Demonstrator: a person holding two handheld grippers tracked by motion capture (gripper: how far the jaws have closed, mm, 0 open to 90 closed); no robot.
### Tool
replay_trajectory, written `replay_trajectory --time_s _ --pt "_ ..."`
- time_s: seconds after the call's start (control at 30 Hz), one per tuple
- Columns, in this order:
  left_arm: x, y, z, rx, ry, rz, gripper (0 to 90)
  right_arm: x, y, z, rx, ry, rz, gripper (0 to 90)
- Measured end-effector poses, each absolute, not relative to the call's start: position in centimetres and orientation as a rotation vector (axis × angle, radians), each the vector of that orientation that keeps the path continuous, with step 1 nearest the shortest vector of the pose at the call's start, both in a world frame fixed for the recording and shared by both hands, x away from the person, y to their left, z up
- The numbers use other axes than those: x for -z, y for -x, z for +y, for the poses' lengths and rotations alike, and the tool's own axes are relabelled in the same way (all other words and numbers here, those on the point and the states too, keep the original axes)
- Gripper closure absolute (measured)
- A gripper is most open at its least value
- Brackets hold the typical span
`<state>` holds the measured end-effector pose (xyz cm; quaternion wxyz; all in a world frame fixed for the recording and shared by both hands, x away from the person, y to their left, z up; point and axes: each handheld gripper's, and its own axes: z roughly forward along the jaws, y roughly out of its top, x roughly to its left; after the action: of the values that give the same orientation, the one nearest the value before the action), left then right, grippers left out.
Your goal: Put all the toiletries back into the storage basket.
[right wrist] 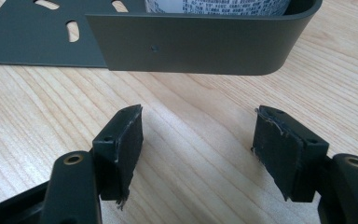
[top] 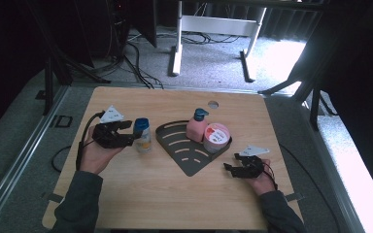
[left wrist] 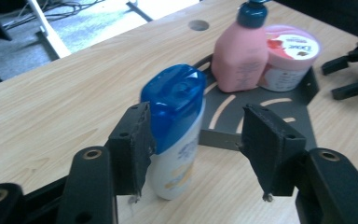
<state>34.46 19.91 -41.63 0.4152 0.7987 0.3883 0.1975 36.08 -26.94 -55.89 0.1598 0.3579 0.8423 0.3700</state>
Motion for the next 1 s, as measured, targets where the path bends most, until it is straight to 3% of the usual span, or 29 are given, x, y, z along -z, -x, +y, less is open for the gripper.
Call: replay_trajectory --time_s 0.73,1.0 --pt "43.5 -37.9 18.8 -0.474 -2.085 1.002 36.8 55.9 -36.1 -26.9 -1.058 -1.021 2.408 32.7" --pt "43.6 -38.2 18.1 -0.473 -2.093 1.011 45.3 55.9 -36.1 -26.9 -1.058 -1.019 2.409 32.7"
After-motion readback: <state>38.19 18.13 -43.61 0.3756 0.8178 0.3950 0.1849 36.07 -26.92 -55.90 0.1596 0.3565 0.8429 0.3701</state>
